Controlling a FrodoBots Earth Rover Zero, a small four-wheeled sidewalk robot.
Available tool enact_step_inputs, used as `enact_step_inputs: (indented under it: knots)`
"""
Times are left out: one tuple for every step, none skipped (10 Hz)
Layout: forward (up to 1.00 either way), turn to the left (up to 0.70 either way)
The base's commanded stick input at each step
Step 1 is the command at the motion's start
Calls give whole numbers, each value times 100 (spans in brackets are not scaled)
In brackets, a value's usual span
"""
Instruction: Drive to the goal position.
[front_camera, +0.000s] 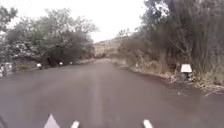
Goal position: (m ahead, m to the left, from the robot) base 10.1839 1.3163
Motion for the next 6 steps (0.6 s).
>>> enact_step_inputs:
  knots:
    - [50,0]
    - [50,0]
    - [50,0]
    - [50,0]
    - [50,0]
    - [50,0]
